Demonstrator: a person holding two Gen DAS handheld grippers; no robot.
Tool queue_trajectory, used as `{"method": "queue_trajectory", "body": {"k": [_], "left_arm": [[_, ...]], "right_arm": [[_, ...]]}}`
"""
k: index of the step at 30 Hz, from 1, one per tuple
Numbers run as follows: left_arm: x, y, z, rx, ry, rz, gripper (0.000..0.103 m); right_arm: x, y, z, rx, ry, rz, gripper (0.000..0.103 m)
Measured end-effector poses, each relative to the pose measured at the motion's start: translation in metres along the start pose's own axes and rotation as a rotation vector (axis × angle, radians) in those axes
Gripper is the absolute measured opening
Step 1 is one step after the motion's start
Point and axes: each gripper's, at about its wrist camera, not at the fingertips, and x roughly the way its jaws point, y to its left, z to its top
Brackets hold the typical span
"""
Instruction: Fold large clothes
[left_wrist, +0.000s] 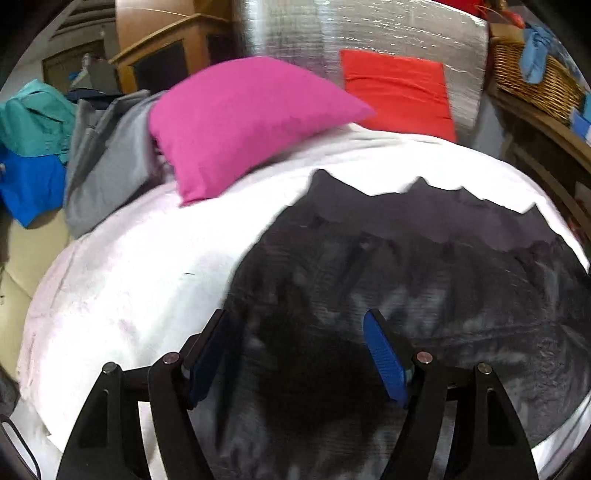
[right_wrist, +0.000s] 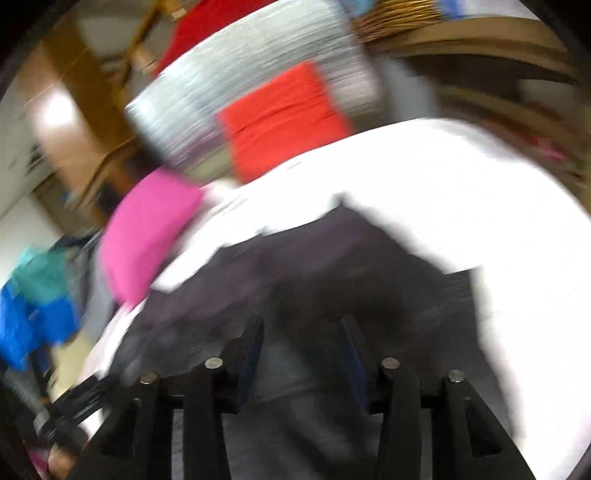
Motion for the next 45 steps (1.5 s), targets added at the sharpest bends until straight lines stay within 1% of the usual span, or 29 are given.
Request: {"method": "queue_trajectory", "body": {"k": [1, 2, 3, 4, 5, 8, 10, 12, 14, 16, 17, 20, 21, 23, 24, 27, 29, 30, 32, 34, 36, 37, 38, 39, 41, 42, 44, 45], "left_arm": [[0.006, 0.003, 0.0, -0.01, 0.015, 0.019, 0.075], [0.013, 0.007, -0.001, -0.016, 0.035, 0.022, 0.075], [0.024, 0.008, -0.002, -0.019, 0.081, 0.024, 0.075], [0.032, 0.007, -0.005, -0.018, 0.115, 0.025, 0.075], [0.035, 0.007, -0.005, -0.021, 0.121, 0.022, 0.075], [0.031, 0.005, -0.003, -0.021, 0.098, 0.028, 0.075], [0.023, 0.007, -0.001, -0.041, 0.069, 0.005, 0.075], [0.01, 0.013, 0.002, -0.076, 0.038, -0.031, 0.075], [0.003, 0.021, 0.002, -0.099, 0.024, -0.049, 0.075], [-0.007, 0.032, -0.001, -0.137, 0.032, -0.093, 0.075], [-0.012, 0.038, -0.005, -0.166, 0.034, -0.135, 0.075], [-0.022, 0.049, -0.02, -0.22, 0.048, -0.22, 0.075], [-0.027, 0.051, -0.029, -0.234, 0.053, -0.257, 0.075], [-0.034, 0.051, -0.042, -0.245, 0.06, -0.299, 0.076], [-0.037, 0.05, -0.049, -0.251, 0.071, -0.317, 0.076], [-0.043, 0.05, -0.075, -0.29, 0.109, -0.389, 0.076], [-0.041, 0.052, -0.09, -0.338, 0.149, -0.44, 0.076], [-0.036, 0.055, -0.094, -0.364, 0.165, -0.457, 0.076], [-0.027, 0.06, -0.099, -0.422, 0.193, -0.473, 0.076], [-0.02, 0.064, -0.099, -0.463, 0.201, -0.468, 0.076], [-0.014, 0.069, -0.098, -0.506, 0.19, -0.447, 0.076], [-0.011, 0.073, -0.097, -0.543, 0.184, -0.441, 0.076], [-0.009, 0.077, -0.097, -0.573, 0.179, -0.44, 0.076], [-0.005, 0.081, -0.097, -0.616, 0.168, -0.446, 0.076], [0.003, 0.084, -0.093, -0.656, 0.161, -0.46, 0.076], [0.006, 0.085, -0.091, -0.673, 0.158, -0.472, 0.076], [0.012, 0.084, -0.089, -0.701, 0.146, -0.484, 0.075], [0.015, 0.083, -0.088, -0.708, 0.145, -0.481, 0.075]], "right_arm": [[0.009, -0.016, 0.002, 0.045, 0.035, -0.03, 0.049], [0.019, -0.027, 0.002, 0.076, 0.071, -0.037, 0.049], [0.031, -0.038, 0.001, 0.11, 0.124, -0.016, 0.049], [0.036, -0.041, 0.001, 0.12, 0.138, 0.001, 0.049], [0.033, -0.044, 0.004, 0.116, 0.128, 0.011, 0.049], [0.016, -0.041, 0.004, 0.11, 0.081, 0.041, 0.049], [0.005, -0.043, 0.001, 0.117, 0.069, 0.094, 0.059], [-0.012, -0.039, -0.003, 0.101, 0.037, 0.142, 0.062], [-0.027, -0.038, -0.008, 0.097, 0.023, 0.192, 0.068], [-0.038, -0.046, -0.015, 0.129, 0.046, 0.272, 0.072], [-0.039, -0.043, -0.019, 0.139, 0.058, 0.292, 0.072], [-0.058, -0.046, -0.039, 0.139, 0.085, 0.342, 0.073], [-0.064, -0.045, -0.047, 0.139, 0.1, 0.372, 0.073], [-0.07, -0.047, -0.06, 0.162, 0.118, 0.421, 0.076], [-0.074, -0.048, -0.07, 0.18, 0.129, 0.446, 0.079], [-0.072, -0.045, -0.099, 0.212, 0.197, 0.477, 0.079], [-0.067, -0.044, -0.116, 0.245, 0.247, 0.505, 0.079], [-0.064, -0.044, -0.122, 0.268, 0.263, 0.507, 0.079], [-0.055, -0.05, -0.13, 0.324, 0.274, 0.459, 0.079], [-0.047, -0.058, -0.129, 0.382, 0.273, 0.425, 0.079], [-0.04, -0.07, -0.127, 0.463, 0.247, 0.422, 0.079], [-0.037, -0.077, -0.124, 0.504, 0.221, 0.4, 0.079], [-0.035, -0.082, -0.122, 0.538, 0.197, 0.373, 0.079], [-0.032, -0.086, -0.12, 0.557, 0.188, 0.364, 0.079], [-0.022, -0.095, -0.118, 0.63, 0.176, 0.358, 0.08], [-0.02, -0.1, -0.116, 0.653, 0.17, 0.359, 0.08], [-0.016, -0.1, -0.115, 0.656, 0.163, 0.356, 0.079], [-0.017, -0.098, -0.114, 0.646, 0.155, 0.339, 0.075]]}}
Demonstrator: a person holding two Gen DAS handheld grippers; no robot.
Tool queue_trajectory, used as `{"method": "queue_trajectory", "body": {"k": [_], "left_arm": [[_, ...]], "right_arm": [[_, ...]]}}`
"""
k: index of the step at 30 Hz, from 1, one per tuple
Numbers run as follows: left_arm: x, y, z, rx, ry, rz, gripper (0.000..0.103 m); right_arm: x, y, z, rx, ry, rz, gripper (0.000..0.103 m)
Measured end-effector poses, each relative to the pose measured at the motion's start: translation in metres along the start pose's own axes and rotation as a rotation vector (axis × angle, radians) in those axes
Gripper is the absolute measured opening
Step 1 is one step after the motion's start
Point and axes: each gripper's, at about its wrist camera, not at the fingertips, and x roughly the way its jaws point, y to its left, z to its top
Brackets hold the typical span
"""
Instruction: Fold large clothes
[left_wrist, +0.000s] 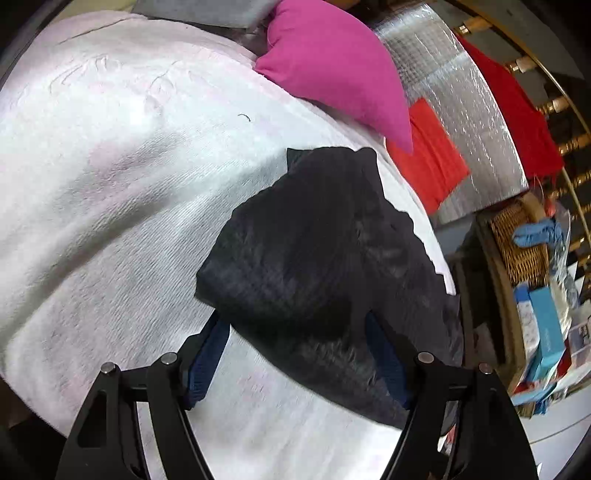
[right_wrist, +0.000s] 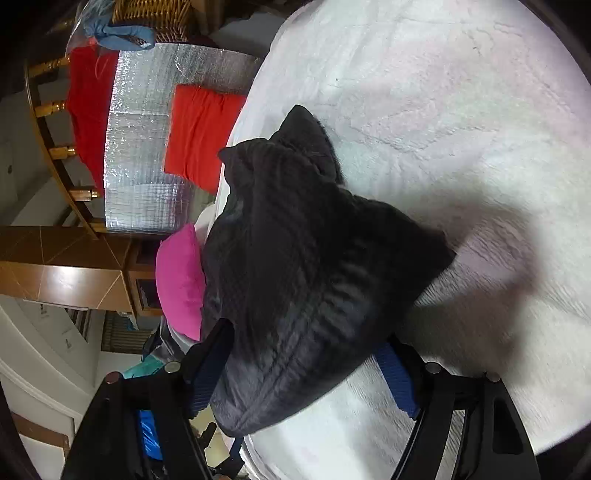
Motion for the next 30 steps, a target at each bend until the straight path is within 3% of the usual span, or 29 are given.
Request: {"method": "queue_trajectory", "body": {"k": [3, 7, 9, 12, 14, 17, 21, 24, 27, 30], "left_arm": [[0.007, 0.002, 0.002, -0.005, -0.014, 0.034, 0.056], [0.009, -0.007, 0.007, 0.023, -0.044, 0.038, 0.041], [0.004, -0.017, 0.011, 0.073, -0.087, 0.037, 0.037], [-0.001, -0.029, 0.015, 0.133, -0.149, 0.047, 0.033], [0.0, -0.029, 0.015, 0.138, -0.163, 0.059, 0.033], [0.017, -0.02, 0.011, 0.112, -0.092, 0.119, 0.037], [0.018, -0.006, 0.014, 0.018, -0.045, 0.095, 0.057], [0.014, 0.002, 0.014, -0.028, -0.028, 0.089, 0.067], [0.009, 0.009, 0.014, -0.071, -0.023, 0.056, 0.068], [0.011, 0.005, 0.015, -0.056, -0.039, 0.063, 0.068]], "right_arm": [[0.008, 0.004, 0.001, -0.032, -0.028, -0.075, 0.055], [0.014, 0.018, 0.007, -0.103, -0.044, -0.109, 0.042], [0.016, 0.033, 0.009, -0.17, -0.062, -0.119, 0.04], [0.019, 0.054, 0.011, -0.236, -0.09, -0.062, 0.039], [0.023, 0.063, 0.011, -0.275, -0.104, -0.058, 0.039], [0.041, 0.043, 0.017, -0.19, -0.047, -0.135, 0.039], [0.03, 0.021, 0.019, -0.08, -0.003, -0.081, 0.049], [0.012, 0.015, 0.019, -0.051, -0.049, -0.079, 0.065], [-0.007, 0.0, 0.024, 0.005, -0.103, -0.053, 0.073], [0.004, -0.006, 0.029, 0.041, -0.077, -0.032, 0.073]]}}
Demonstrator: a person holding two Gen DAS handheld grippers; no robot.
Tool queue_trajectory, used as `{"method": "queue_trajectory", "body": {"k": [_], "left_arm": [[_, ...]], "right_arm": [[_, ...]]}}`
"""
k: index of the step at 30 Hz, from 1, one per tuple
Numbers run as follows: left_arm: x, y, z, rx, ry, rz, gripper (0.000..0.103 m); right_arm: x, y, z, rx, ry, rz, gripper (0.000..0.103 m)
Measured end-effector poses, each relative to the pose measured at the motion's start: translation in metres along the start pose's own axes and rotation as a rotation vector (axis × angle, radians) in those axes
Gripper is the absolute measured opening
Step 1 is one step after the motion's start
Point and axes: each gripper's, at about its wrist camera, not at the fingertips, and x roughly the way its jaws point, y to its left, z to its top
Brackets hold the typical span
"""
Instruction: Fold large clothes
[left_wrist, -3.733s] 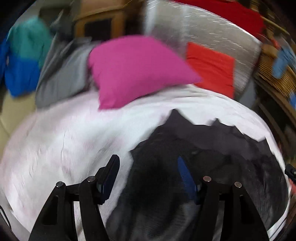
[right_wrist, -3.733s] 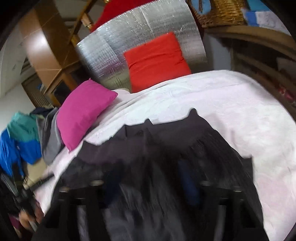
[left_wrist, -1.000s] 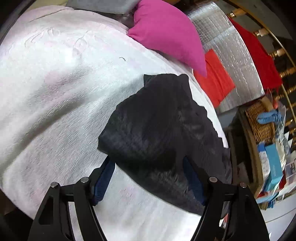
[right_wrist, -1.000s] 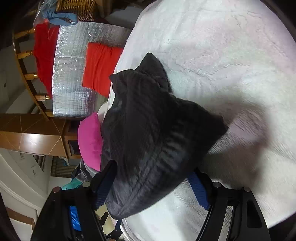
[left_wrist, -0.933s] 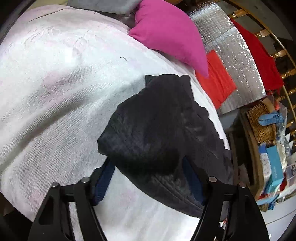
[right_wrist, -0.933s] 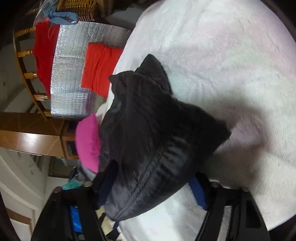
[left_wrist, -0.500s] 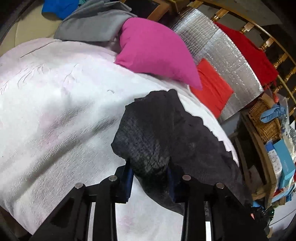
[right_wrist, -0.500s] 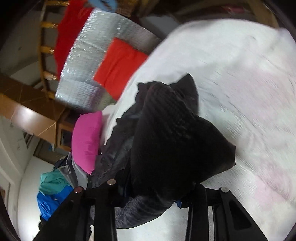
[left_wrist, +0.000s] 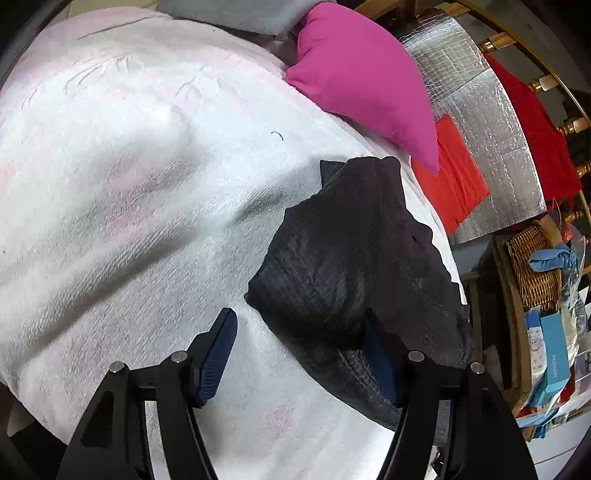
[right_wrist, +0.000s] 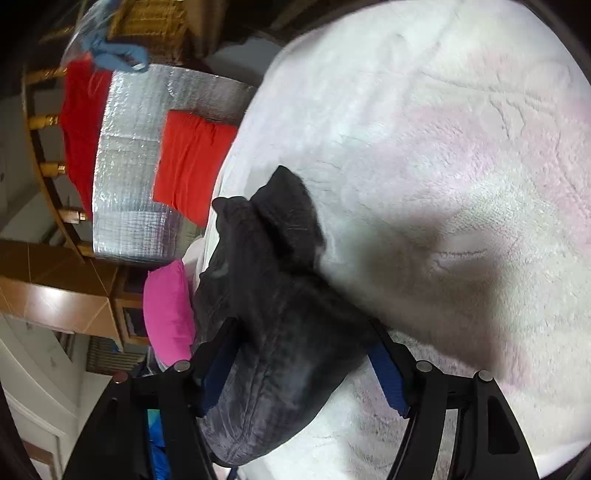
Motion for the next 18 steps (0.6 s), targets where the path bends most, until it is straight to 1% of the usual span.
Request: {"method": "queue_trajectory", "body": {"k": [1, 2, 3, 4, 5, 6, 8, 9, 10, 11, 12, 14, 15, 16, 17, 18], "left_arm": [[-0.002, 0.001, -0.001, 0.001, -0.01, -0.001, 0.068], [-0.002, 0.0, -0.001, 0.007, -0.021, 0.002, 0.068], [-0.005, 0.003, 0.0, 0.011, -0.026, 0.003, 0.064], [-0.005, 0.002, -0.001, 0.02, -0.03, -0.004, 0.053], [-0.007, 0.0, -0.001, 0.03, -0.035, -0.012, 0.05], [-0.01, -0.005, -0.002, 0.058, -0.056, -0.013, 0.048], [-0.012, -0.013, -0.002, 0.103, -0.081, -0.001, 0.047], [-0.012, -0.015, -0.001, 0.118, -0.085, 0.007, 0.047], [-0.009, -0.013, -0.001, 0.114, -0.072, 0.015, 0.047], [-0.006, -0.01, 0.0, 0.1, -0.056, 0.018, 0.049], [-0.002, -0.007, 0.0, 0.077, -0.034, 0.017, 0.051], [0.002, 0.0, 0.0, 0.045, -0.01, 0.02, 0.058], [-0.001, 0.0, 0.0, 0.047, -0.018, 0.033, 0.06], [-0.003, -0.002, 0.0, 0.059, -0.026, 0.044, 0.06], [-0.007, -0.006, -0.001, 0.085, -0.04, 0.06, 0.06], [-0.009, -0.008, -0.003, 0.104, -0.049, 0.072, 0.061]], "right_arm": [[0.002, -0.003, 0.0, 0.002, 0.007, 0.011, 0.069], [0.006, -0.001, -0.001, -0.023, 0.013, 0.011, 0.061], [0.008, 0.004, -0.001, -0.048, 0.009, -0.006, 0.048], [0.006, 0.011, -0.004, -0.091, -0.015, -0.029, 0.043], [0.001, 0.02, -0.007, -0.137, -0.046, -0.029, 0.04], [-0.003, 0.028, -0.009, -0.173, -0.071, -0.025, 0.039], [-0.013, 0.042, -0.014, -0.258, -0.126, -0.035, 0.038], [-0.013, 0.047, -0.017, -0.29, -0.144, -0.054, 0.038], [-0.01, 0.046, -0.016, -0.297, -0.14, -0.083, 0.038], [-0.002, 0.039, -0.013, -0.272, -0.112, -0.134, 0.038], [0.004, 0.028, -0.01, -0.221, -0.082, -0.16, 0.038], [0.003, 0.014, -0.005, -0.13, -0.051, -0.114, 0.041], [0.002, 0.014, -0.004, -0.12, -0.046, -0.1, 0.043], [-0.002, 0.015, -0.003, -0.12, -0.045, -0.09, 0.044], [-0.006, 0.017, -0.003, -0.126, -0.05, -0.091, 0.047], [-0.009, 0.019, -0.004, -0.129, -0.063, -0.102, 0.055]]}}
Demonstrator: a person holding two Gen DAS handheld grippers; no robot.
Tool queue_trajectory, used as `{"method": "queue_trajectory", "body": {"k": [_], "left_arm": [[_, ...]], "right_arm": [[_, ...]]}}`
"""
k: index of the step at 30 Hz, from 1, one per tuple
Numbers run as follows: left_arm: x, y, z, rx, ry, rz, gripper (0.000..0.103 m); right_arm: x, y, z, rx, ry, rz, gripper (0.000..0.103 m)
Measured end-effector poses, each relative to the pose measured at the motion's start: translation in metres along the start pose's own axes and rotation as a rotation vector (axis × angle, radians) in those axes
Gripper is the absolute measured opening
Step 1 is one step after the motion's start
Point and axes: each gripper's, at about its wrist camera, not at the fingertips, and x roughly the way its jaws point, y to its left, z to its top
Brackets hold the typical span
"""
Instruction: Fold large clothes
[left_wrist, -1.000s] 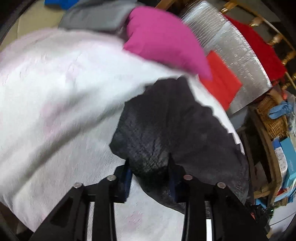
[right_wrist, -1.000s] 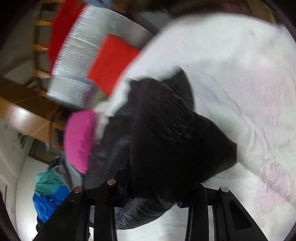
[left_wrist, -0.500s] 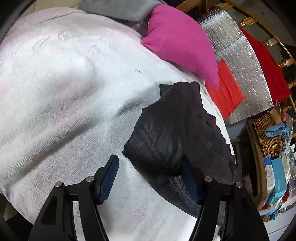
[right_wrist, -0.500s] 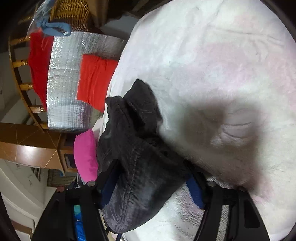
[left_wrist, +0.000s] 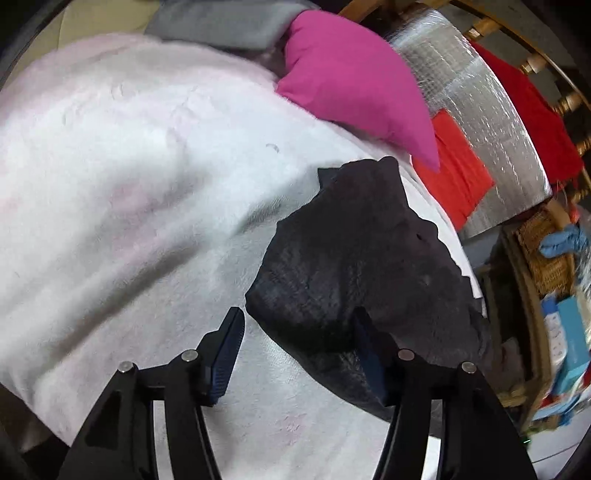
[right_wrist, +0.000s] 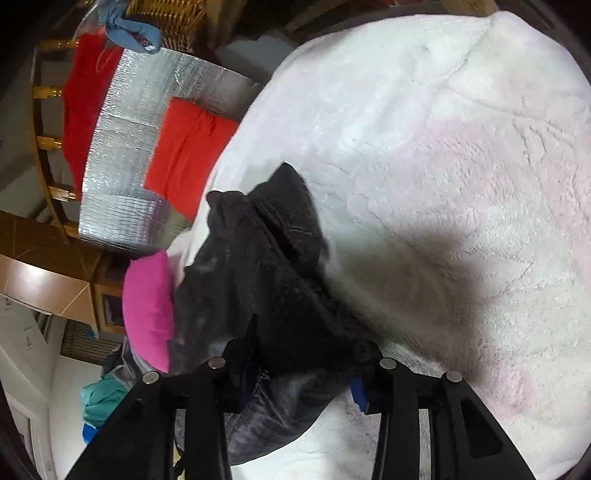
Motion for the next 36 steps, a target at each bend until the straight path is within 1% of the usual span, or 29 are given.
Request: {"method": "queue_trajectory", "body": {"k": [1, 2, 5, 6, 9, 10, 12, 13, 15, 17, 18, 19, 20, 21, 22, 23, 26, 29, 30, 33, 36], "left_arm": [[-0.004, -0.005, -0.001, 0.031, -0.017, 0.023, 0.062], [-0.007, -0.007, -0.002, 0.053, -0.031, 0.04, 0.063], [-0.014, -0.016, -0.003, 0.13, -0.081, 0.101, 0.065], [-0.016, -0.019, -0.003, 0.151, -0.094, 0.116, 0.065], [-0.022, -0.026, -0.004, 0.205, -0.141, 0.159, 0.065], [-0.024, -0.029, -0.004, 0.225, -0.156, 0.175, 0.065], [-0.025, -0.034, -0.006, 0.259, -0.176, 0.197, 0.065], [-0.025, -0.036, -0.006, 0.275, -0.181, 0.207, 0.065], [-0.024, -0.039, -0.007, 0.302, -0.19, 0.228, 0.066], [-0.023, -0.043, -0.008, 0.325, -0.204, 0.246, 0.065], [-0.025, -0.044, -0.009, 0.337, -0.213, 0.254, 0.065], [-0.025, -0.045, -0.01, 0.344, -0.217, 0.258, 0.065], [-0.026, -0.046, -0.011, 0.35, -0.219, 0.26, 0.065], [-0.027, -0.047, -0.013, 0.358, -0.224, 0.266, 0.065], [-0.027, -0.047, -0.013, 0.363, -0.227, 0.271, 0.065], [-0.028, -0.047, -0.014, 0.369, -0.229, 0.273, 0.065], [-0.029, -0.049, -0.015, 0.38, -0.236, 0.28, 0.066], [-0.03, -0.049, -0.015, 0.385, -0.242, 0.287, 0.066], [-0.031, -0.049, -0.016, 0.385, -0.243, 0.289, 0.066], [-0.031, -0.048, -0.014, 0.385, -0.238, 0.294, 0.066], [-0.034, -0.045, -0.01, 0.374, -0.228, 0.291, 0.066]], "right_arm": [[-0.003, 0.002, 0.0, 0.003, -0.018, -0.011, 0.063], [-0.009, 0.002, 0.001, 0.014, -0.047, -0.006, 0.067], [-0.019, 0.001, 0.007, 0.036, -0.075, 0.025, 0.073], [-0.011, 0.008, 0.007, 0.036, -0.067, 0.019, 0.074], [0.01, 0.01, 0.004, 0.023, 0.009, 0.009, 0.074], [0.013, 0.013, 0.002, 0.001, 0.019, -0.004, 0.067], [0.018, 0.025, 0.0, -0.072, -0.005, -0.058, 0.051], [0.016, 0.028, -0.001, -0.093, -0.02, -0.06, 0.046], [0.005, 0.038, -0.003, -0.15, -0.069, -0.053, 0.043], [-0.002, 0.046, -0.007, -0.211, -0.107, -0.071, 0.043], [-0.002, 0.048, -0.008, -0.234, -0.11, -0.094, 0.043], [0.003, 0.047, -0.008, -0.249, -0.1, -0.141, 0.043], [0.01, 0.043, -0.007, -0.244, -0.075, -0.182, 0.043], [0.015, 0.035, -0.006, -0.222, -0.043, -0.204, 0.046], [0.018, 0.031, -0.005, -0.202, -0.033, -0.2, 0.048], [0.016, 0.029, -0.003, -0.186, -0.031, -0.182, 0.049], [0.011, 0.029, -0.004, -0.196, -0.031, -0.191, 0.053], [0.002, 0.026, -0.004, -0.165, -0.04, -0.187, 0.061], [-0.003, 0.024, -0.004, -0.147, -0.049, -0.187, 0.064], [-0.014, 0.025, 0.0, -0.092, -0.092, -0.153, 0.067], [-0.027, 0.024, 0.008, -0.082, -0.143, -0.127, 0.071]]}}
